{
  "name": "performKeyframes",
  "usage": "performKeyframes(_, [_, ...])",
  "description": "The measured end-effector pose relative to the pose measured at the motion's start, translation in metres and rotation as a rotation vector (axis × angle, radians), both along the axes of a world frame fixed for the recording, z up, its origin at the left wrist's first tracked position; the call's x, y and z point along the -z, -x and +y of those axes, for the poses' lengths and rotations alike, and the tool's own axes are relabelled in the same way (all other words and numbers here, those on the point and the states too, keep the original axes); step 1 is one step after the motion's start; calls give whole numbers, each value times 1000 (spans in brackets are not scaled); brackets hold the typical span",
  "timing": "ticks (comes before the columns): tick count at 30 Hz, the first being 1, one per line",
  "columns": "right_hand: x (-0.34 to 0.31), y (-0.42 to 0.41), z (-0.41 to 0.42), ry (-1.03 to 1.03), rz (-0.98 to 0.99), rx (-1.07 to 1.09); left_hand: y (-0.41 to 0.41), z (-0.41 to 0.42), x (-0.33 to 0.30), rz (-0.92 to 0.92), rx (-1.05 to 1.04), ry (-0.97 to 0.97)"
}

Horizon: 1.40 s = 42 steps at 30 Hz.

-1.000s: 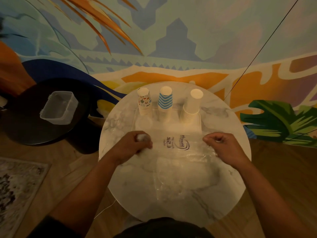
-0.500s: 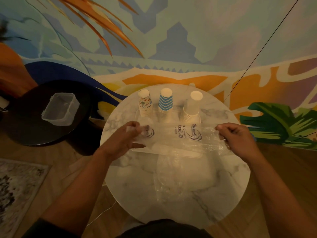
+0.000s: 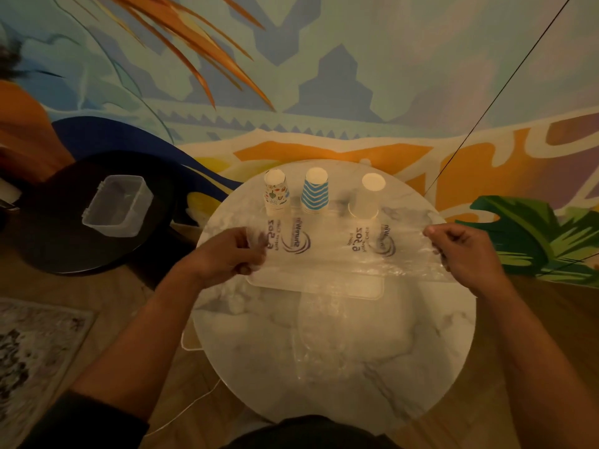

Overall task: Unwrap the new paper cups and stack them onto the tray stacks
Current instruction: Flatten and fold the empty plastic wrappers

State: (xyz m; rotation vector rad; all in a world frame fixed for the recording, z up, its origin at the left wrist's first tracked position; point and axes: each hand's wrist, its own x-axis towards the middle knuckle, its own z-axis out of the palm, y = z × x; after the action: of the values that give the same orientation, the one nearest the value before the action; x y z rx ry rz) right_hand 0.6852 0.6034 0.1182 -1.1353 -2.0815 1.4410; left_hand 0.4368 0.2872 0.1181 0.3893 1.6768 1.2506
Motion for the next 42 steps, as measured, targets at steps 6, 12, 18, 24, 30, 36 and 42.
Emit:
performKeyframes(6, [-3,-3,16,-51,-23,-20,19,-9,-5,-85,-103,-18])
performKeyframes(12, [0,-1,20,-80,-41,-32,32,-11,-5,-86,-191,-63])
performKeyframes(18, [8,12,-4,-57,1,-108,22,15,-13,-101,-263,3])
performKeyframes(24, [10,15,-5,-61,10,-47,24,23,-15,314,-386,68])
performKeyframes(30, [13,6,7,-53,-16,-6,34,15,-2,621,-467,112])
performKeyframes(36, [14,7,1,-25,48,19,34,14,-7,593,-561,-36])
performKeyframes(42, [10,10,-3,-1,87,59,21,16,8,36,-243,-28])
